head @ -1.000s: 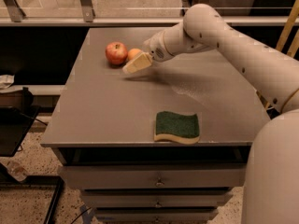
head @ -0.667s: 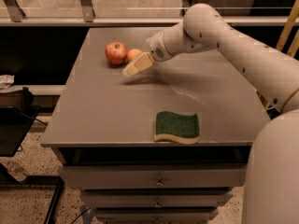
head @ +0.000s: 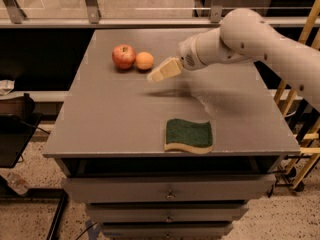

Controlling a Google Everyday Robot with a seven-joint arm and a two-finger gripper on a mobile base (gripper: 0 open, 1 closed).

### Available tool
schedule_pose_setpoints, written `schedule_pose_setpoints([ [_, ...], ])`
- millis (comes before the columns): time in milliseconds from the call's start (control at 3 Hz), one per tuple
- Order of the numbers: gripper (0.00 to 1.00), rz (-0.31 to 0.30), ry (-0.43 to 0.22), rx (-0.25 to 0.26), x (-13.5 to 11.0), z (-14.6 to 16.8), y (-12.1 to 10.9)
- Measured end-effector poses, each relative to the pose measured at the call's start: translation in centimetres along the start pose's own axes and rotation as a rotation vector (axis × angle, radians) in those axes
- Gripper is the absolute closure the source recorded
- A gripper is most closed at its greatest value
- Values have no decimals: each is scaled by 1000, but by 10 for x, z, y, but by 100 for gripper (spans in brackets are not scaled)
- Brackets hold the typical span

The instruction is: Move orange near apple

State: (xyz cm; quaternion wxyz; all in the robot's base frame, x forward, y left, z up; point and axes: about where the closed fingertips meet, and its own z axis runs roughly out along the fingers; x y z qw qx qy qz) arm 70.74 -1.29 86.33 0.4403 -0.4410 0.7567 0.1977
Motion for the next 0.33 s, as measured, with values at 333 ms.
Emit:
schedule_pose_setpoints([
  [333, 0, 12, 8, 11, 10, -3, 1],
])
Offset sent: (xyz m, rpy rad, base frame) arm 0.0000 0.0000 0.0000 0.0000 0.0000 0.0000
